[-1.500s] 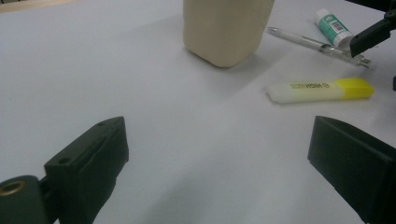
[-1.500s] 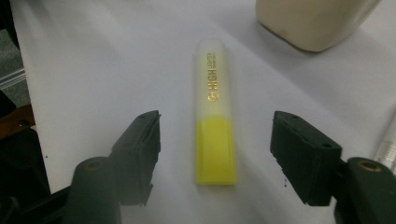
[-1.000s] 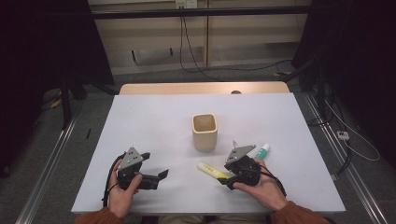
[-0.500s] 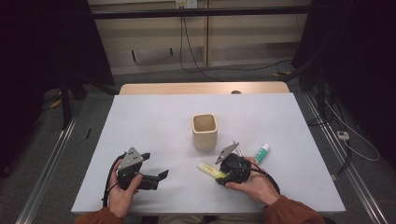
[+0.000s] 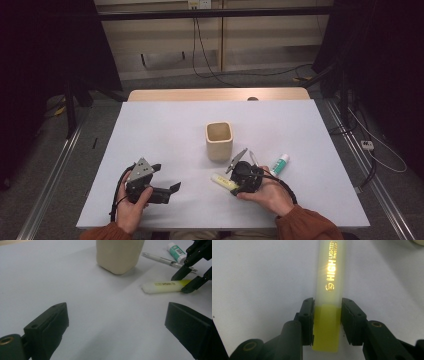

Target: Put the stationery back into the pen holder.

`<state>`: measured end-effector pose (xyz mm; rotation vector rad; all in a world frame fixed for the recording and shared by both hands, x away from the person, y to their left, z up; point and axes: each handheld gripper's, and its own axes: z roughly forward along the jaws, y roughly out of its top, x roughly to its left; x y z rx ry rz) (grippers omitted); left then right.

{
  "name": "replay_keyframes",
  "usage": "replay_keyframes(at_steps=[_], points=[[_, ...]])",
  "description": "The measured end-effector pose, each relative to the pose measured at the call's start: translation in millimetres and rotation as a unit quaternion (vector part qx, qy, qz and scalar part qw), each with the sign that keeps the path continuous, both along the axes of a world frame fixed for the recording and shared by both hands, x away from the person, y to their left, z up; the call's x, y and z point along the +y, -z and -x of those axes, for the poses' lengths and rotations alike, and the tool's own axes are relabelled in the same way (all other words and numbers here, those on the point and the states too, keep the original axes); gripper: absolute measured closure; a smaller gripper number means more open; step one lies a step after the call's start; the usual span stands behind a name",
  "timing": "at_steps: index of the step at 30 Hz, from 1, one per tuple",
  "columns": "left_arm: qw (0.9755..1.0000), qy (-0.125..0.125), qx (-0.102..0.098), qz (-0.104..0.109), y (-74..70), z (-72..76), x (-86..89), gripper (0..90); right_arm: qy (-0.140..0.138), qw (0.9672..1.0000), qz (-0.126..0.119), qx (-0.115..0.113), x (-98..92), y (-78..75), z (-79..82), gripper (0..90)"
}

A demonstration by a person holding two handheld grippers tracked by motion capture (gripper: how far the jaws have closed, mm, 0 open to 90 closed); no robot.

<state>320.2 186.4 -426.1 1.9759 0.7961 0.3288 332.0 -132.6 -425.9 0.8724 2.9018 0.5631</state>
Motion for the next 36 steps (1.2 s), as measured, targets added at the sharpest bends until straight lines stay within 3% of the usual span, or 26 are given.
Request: replay_keyframes(at_steps=[7,20,26,36], points=[[1.0000,0.000,0.000,0.000,-0.2,0.0,0.1,5.1,0.004,1.0000,0.001,0.000,0.4,-0.6,-0.7,67.8],[1.0000,0.000,0.000,-0.002,-0.7,0.1,1.4,5.1,0.001,0.9993,-0.032,0.016,-10.8,-3.8,-4.0,67.8],[0.9996,0.014,-0.010,-0.024,-2.3,1.9,-0.9,4.9,0.000,0.9986,-0.051,0.014,-16.7,-12.5,-3.5,67.8],[0.9986,0.044,0.000,-0.029,1.3,1.4,-9.2,5.8,0.000,0.9957,-0.092,0.016,-28.8,-25.2,-2.9,67.8]])
